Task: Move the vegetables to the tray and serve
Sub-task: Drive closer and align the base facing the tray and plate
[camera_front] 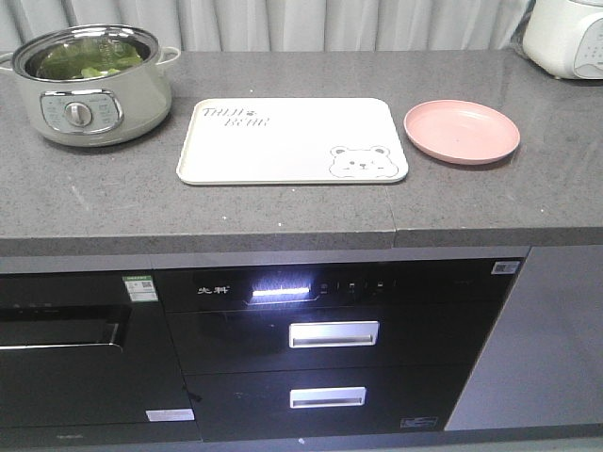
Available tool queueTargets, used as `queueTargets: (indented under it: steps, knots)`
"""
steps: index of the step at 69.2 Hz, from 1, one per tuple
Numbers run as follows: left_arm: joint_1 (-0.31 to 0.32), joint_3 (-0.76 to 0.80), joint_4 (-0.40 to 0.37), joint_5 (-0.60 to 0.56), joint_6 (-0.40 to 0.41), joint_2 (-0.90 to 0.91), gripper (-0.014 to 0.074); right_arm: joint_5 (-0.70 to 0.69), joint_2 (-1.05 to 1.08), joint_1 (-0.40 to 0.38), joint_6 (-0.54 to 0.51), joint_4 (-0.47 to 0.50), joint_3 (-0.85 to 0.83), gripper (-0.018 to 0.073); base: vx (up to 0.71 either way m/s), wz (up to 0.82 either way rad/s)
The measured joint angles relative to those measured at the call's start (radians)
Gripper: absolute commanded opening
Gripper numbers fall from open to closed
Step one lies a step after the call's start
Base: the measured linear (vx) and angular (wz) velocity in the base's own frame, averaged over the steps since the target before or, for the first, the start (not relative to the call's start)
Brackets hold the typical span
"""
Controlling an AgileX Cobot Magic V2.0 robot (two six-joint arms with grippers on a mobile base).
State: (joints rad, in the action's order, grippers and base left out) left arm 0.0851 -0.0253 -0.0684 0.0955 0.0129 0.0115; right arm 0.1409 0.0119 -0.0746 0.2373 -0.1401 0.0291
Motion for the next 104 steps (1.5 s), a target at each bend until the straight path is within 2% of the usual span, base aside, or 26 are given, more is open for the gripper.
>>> queueTargets:
  steps: [104]
  knots:
    - [0.0, 0.0, 0.0, 0.0, 0.0, 0.0, -0.0006, 0.0, 0.0, 0.0, 0.0, 0.0, 0.0, -0.0003, 0.09, 0.0]
